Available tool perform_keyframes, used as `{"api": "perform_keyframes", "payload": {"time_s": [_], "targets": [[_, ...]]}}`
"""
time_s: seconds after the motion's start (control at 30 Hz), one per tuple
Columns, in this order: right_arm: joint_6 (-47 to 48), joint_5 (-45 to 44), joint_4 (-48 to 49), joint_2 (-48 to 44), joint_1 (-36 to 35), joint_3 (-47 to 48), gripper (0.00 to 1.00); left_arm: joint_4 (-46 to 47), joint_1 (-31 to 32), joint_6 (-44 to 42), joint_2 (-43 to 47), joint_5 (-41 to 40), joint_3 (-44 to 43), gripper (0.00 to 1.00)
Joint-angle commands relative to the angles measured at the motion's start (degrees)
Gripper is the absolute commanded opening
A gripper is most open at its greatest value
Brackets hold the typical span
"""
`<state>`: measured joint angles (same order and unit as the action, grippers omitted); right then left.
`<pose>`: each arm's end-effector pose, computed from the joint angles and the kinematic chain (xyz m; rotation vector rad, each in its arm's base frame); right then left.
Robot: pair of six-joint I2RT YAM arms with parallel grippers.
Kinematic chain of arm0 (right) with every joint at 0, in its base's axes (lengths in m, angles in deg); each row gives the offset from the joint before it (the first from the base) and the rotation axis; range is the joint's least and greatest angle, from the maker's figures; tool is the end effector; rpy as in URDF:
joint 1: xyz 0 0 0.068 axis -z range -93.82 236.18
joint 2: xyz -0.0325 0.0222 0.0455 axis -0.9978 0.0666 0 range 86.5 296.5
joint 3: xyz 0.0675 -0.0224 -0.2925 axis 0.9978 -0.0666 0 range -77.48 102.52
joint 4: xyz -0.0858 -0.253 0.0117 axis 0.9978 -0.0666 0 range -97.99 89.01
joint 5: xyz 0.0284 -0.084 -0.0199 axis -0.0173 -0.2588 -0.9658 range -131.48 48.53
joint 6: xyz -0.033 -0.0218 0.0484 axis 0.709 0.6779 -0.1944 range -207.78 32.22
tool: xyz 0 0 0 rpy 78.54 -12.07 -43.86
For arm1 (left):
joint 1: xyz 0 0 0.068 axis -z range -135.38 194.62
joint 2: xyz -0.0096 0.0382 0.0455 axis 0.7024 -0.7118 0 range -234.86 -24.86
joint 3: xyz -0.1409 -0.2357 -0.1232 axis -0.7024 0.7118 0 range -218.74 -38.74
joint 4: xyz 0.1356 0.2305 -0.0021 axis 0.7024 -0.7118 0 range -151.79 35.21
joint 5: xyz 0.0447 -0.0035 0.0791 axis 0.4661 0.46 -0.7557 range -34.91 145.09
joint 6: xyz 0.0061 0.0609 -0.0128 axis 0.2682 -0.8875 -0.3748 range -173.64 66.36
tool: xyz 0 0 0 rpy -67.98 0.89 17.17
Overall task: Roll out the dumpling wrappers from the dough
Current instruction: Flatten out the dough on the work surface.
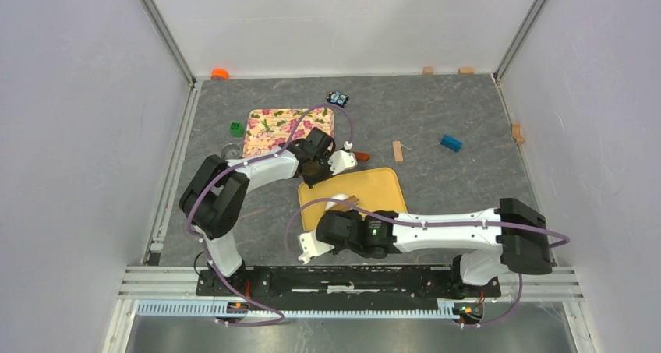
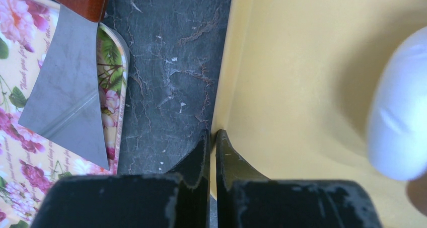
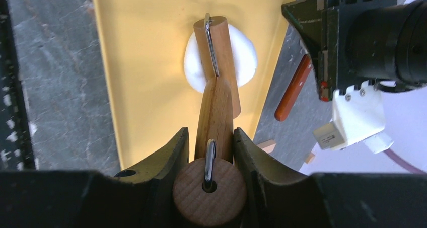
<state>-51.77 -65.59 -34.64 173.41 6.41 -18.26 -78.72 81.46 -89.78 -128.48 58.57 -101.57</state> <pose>0.0745 0.3024 0.2394 -2.0574 1.4531 -0.2592 0.2947 -0.2243 0.1696 1.6202 2.1595 -0.0857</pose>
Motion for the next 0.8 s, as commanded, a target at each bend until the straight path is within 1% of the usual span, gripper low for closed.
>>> {"api": "perform_keyframes", "payload": {"time_s": [0.0, 0.07, 0.13, 0.27, 0.37, 0.43, 0.63, 0.7, 0.77], "targets": [[-7.7, 9.7, -13.2, -3.3, -1.9, -5.8, 0.00, -0.3, -0.1, -1.6, -6.7, -0.8, 3.6, 0.02], [-7.2, 8.9, -12.5, -4.1, -1.8, -6.6, 0.00, -0.3, -0.1, -1.6, -6.7, -0.8, 3.6, 0.02], [-4.9, 8.8, -10.4, -3.2, -0.9, -6.1, 0.00, -0.3, -0.1, -1.6, -6.8, -0.9, 3.5, 0.02], [0.3, 10.1, -7.1, 2.3, 1.4, -3.1, 0.00, -0.3, 0.0, -1.6, -6.9, -0.9, 3.5, 0.02], [0.7, 10.7, -7.7, 5.0, 1.5, -1.2, 0.00, -0.5, -0.1, -1.5, -6.9, -1.0, 3.3, 0.02], [-1.1, 11.0, -9.2, 4.2, 0.8, -1.3, 0.00, -0.5, -0.1, -1.5, -6.9, -0.9, 3.3, 0.02], [-8.8, 9.8, -13.6, -3.8, -2.2, -4.8, 0.00, -0.5, -0.1, -1.7, -6.9, -0.8, 3.4, 0.02], [-8.3, 8.3, -12.7, -5.1, -2.1, -6.0, 0.00, -0.5, -0.1, -1.7, -6.9, -0.8, 3.4, 0.02], [-6.2, 7.8, -10.6, -4.2, -1.2, -6.3, 0.00, -0.5, -0.1, -1.7, -6.9, -0.9, 3.4, 0.02]]}}
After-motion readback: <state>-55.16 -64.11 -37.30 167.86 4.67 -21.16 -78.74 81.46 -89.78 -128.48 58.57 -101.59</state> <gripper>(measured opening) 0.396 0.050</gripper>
